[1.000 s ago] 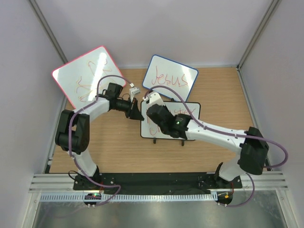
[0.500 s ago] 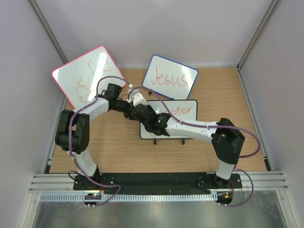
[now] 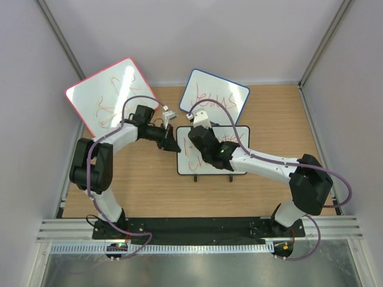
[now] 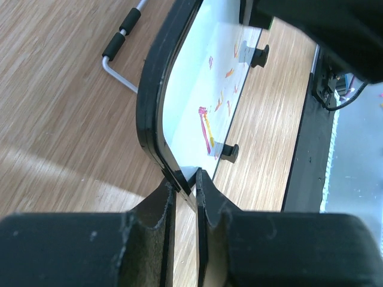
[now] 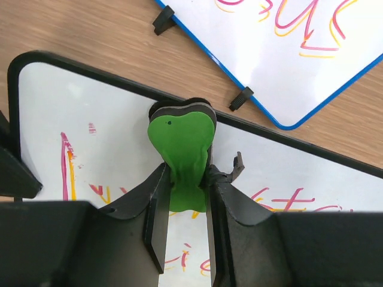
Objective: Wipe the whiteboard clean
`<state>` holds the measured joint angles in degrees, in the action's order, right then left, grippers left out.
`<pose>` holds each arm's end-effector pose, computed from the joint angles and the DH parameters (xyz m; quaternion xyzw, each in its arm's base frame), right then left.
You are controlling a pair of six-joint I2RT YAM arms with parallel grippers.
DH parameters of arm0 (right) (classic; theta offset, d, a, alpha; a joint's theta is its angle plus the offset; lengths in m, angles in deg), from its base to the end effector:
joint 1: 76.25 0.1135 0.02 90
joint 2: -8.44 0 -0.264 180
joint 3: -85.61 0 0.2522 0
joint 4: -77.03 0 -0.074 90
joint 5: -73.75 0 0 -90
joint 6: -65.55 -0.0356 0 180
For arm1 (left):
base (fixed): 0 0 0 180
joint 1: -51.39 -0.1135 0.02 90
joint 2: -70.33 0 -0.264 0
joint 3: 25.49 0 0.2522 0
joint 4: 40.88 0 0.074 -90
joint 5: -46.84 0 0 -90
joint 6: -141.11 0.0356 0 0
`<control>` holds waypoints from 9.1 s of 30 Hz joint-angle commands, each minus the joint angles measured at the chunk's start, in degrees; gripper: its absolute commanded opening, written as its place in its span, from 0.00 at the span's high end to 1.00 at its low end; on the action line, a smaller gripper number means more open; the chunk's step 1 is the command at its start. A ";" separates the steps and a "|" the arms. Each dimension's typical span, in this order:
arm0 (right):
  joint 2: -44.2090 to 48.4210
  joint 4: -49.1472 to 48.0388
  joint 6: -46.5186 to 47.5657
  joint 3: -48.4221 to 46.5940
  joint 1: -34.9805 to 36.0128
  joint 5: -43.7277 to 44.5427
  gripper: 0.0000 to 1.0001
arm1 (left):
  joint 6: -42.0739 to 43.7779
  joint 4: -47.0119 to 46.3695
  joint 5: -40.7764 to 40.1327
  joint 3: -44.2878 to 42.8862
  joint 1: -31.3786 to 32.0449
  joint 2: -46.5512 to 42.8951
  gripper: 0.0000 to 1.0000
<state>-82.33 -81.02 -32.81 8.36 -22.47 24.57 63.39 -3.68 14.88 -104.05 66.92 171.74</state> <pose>0.2262 0.2694 0.2599 -0.1743 0.8302 -0.0439 0.5277 0.3301 -0.1231 0.1939 0.3247 0.7899 -0.4749 0.2126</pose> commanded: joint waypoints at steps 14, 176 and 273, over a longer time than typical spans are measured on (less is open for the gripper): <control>-14.89 -3.35 -1.22 -9.64 7.75 -1.28 0.99 | 5.66 -1.56 -6.45 0.55 0.82 -2.18 1.00; -3.98 18.71 6.67 6.18 8.10 -3.99 0.99 | 7.50 1.78 -10.05 -1.56 1.70 -3.76 1.00; -8.73 26.00 29.81 2.31 9.50 0.49 0.99 | 5.57 2.05 -9.35 -5.17 2.93 -2.26 1.00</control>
<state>-93.60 -56.89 -0.54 8.91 -10.93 22.56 65.48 -0.66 8.43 -108.02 69.92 170.30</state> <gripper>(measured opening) 0.308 0.134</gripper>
